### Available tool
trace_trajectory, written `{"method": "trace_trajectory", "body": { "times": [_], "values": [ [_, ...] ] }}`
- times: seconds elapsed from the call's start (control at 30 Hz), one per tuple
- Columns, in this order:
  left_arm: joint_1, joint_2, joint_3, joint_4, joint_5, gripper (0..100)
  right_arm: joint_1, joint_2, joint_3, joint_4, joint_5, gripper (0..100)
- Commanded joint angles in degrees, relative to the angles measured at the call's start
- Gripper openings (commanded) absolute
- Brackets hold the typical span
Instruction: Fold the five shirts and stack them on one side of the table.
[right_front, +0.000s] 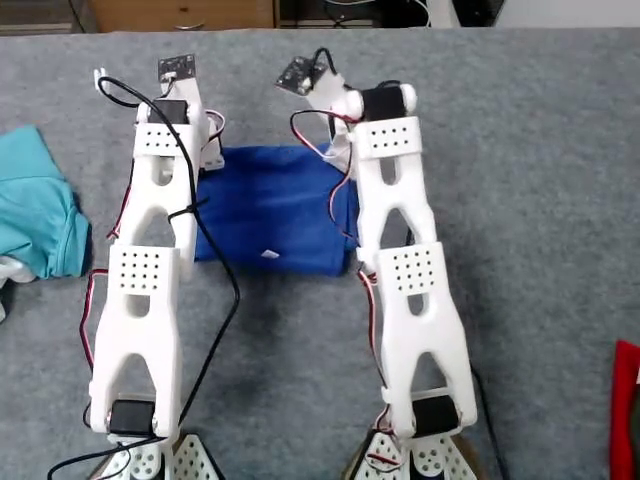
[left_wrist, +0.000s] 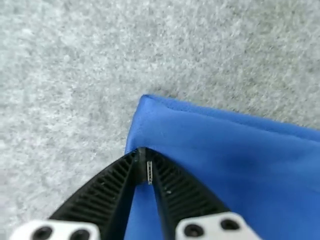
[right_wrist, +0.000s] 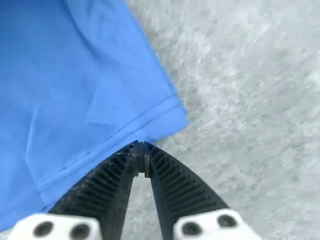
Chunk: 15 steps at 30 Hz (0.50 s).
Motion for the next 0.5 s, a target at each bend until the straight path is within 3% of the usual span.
{"method": "trace_trajectory", "body": {
  "times": [0.0, 0.13, 0.23, 0.47],
  "values": [
    [-0.53, -1.71, -6.42, 5.98, 0.62, 8, -2.59, -5.49, -1.10, 1.23, -0.09, 0.8],
    [-0.70, -2.59, -16.18, 12.84, -0.44, 7, -3.74, -15.87, 8.40, 1.23, -4.40, 5.4],
    [-0.79, -4.09, -19.34, 13.63, -4.84, 5, -3.74, -25.89, 18.42, 1.14, -9.32, 10.8],
    [-0.26, -17.89, -1.76, 13.63, -8.00, 4, -5.67, -49.71, 48.22, 1.05, -17.85, 18.5]
  ]
}}
